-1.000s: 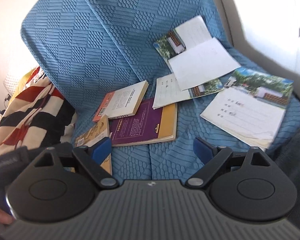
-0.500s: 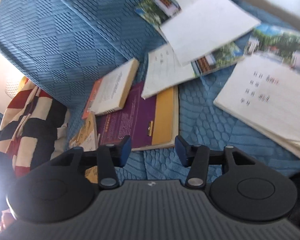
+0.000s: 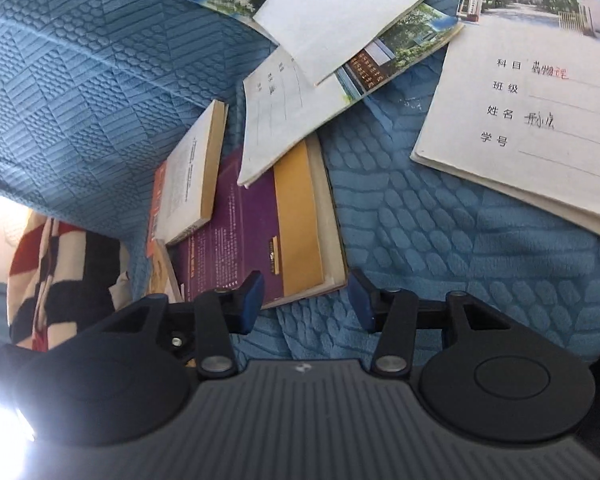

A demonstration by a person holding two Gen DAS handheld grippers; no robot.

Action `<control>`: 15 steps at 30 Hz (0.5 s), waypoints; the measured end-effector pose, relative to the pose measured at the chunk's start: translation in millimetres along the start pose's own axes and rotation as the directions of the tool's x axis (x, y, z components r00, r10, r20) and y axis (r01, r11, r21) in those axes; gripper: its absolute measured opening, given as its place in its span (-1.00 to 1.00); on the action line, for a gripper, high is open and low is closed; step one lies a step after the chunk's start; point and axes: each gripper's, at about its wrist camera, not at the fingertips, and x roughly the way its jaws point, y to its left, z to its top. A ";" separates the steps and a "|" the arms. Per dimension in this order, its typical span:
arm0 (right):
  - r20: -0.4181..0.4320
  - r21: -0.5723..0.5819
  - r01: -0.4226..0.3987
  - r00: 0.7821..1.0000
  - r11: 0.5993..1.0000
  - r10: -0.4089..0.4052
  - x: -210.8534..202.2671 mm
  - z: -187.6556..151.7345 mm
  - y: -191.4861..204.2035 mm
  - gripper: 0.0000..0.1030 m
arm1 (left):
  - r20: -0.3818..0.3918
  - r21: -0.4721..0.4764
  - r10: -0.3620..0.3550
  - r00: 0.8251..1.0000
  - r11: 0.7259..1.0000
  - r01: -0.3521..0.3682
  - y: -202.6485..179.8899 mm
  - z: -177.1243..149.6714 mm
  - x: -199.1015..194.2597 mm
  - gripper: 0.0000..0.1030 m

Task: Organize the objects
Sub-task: 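Move the left gripper down to the purple book's edge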

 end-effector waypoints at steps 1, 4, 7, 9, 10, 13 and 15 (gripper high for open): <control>0.004 0.004 0.003 1.000 1.000 -0.003 0.0 0.1 0.8 -0.02 | -0.004 -0.015 -0.008 1.000 1.000 0.008 2.5 0.0 1.5 -0.21; 0.017 0.061 -0.012 1.000 0.998 0.011 -0.2 0.8 -3.0 -0.01 | -0.008 -0.072 -0.043 0.999 0.996 0.042 10.5 0.0 2.8 -0.19; 0.030 0.112 -0.037 0.999 0.993 0.034 -3.1 0.4 -8.3 0.00 | -0.011 -0.142 -0.100 0.995 0.985 0.098 18.6 0.0 2.0 -0.06; 0.048 0.115 -0.064 0.997 0.991 0.059 -6.5 -0.5 -7.4 0.00 | -0.007 -0.188 -0.146 0.989 0.972 0.142 23.6 -0.4 -0.1 -0.01; 0.058 0.114 -0.087 0.995 0.990 0.081 -8.7 -0.7 -6.7 0.00 | -0.003 -0.207 -0.171 0.985 0.964 0.166 25.4 -0.4 -1.0 0.04; 0.080 0.127 -0.165 0.985 0.978 0.155 -14.4 0.9 -7.8 -0.02 | 0.011 -0.267 -0.237 0.971 0.936 0.231 30.2 -0.2 -0.8 0.15; 0.083 0.153 -0.238 0.970 0.959 0.227 -14.4 2.5 -8.1 -0.02 | 0.015 -0.311 -0.294 0.956 0.907 0.284 33.7 0.1 1.5 0.22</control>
